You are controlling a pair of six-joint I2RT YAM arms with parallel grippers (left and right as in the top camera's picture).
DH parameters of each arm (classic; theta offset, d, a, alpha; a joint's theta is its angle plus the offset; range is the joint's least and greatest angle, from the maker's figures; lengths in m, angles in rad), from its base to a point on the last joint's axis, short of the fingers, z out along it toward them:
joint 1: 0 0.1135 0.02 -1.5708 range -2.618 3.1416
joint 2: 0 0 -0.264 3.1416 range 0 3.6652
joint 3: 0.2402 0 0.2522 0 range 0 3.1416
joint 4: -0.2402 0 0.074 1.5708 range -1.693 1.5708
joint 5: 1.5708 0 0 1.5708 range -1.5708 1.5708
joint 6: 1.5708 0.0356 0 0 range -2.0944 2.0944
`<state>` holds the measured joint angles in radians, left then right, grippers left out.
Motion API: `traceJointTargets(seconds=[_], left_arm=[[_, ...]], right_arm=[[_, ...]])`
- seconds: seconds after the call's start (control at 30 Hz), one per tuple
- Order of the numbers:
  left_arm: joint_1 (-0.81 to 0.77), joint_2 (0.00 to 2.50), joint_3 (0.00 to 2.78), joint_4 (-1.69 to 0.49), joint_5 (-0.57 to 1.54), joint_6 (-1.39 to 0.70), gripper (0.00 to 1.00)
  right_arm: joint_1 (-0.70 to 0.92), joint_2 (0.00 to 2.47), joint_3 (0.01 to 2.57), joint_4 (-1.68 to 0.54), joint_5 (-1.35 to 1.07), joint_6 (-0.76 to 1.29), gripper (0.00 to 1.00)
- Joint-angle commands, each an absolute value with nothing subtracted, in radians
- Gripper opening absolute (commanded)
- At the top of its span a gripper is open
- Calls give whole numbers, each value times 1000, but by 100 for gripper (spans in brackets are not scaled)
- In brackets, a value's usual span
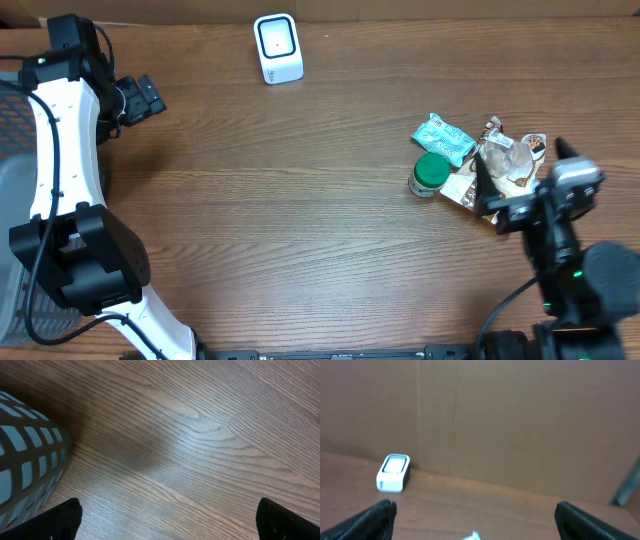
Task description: Scan the item barcode
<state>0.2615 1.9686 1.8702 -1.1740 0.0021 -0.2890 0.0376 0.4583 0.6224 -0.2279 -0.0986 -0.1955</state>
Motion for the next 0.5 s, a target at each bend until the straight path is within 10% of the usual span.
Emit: traceJointTargets(seconds=[0.0, 0.47], left_arm=[[254, 1975, 1865, -1172, -8, -292, 99], [254, 1975, 1865, -1172, -8, -292, 99]], right_arm=[[30, 355, 420, -110, -160, -221, 100], [32, 45, 8, 7, -179, -213, 100]])
